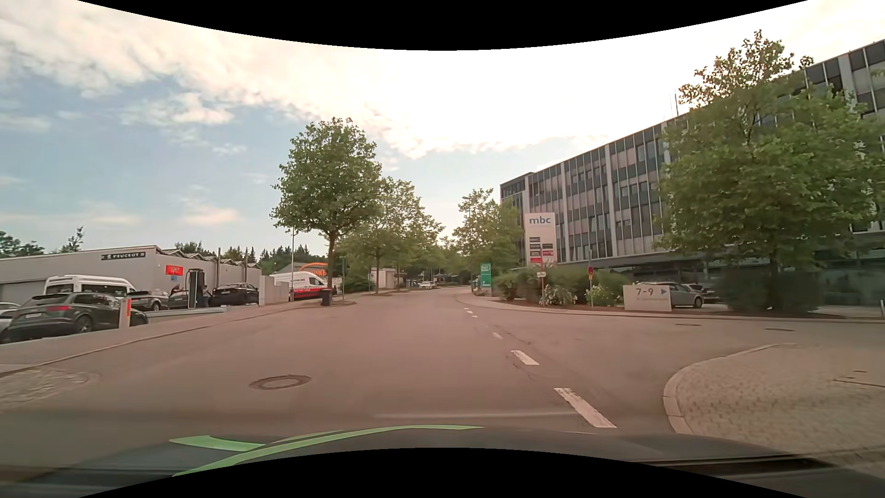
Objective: Follow the waypoints while adhering to traffic rules and regulations
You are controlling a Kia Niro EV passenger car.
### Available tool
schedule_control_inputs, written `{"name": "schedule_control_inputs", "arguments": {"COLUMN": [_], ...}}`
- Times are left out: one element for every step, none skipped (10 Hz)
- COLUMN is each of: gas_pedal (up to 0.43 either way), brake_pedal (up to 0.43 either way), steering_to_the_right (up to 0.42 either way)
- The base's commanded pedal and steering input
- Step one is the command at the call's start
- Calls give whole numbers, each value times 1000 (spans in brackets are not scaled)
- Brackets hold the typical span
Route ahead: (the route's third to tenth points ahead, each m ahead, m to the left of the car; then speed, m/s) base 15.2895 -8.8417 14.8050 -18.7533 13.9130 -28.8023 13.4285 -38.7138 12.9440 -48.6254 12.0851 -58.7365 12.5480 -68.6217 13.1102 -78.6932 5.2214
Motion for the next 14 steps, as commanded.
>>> {"name": "schedule_control_inputs", "arguments": {"gas_pedal": [0,0,8,8,8,20,20,20,20,20,20,20,20,20], "brake_pedal": [0,0,0,0,0,0,0,0,0,0,0,0,0,0], "steering_to_the_right": [124,152,173,195,218,247,265,281,295,301,309,323,341,354]}}
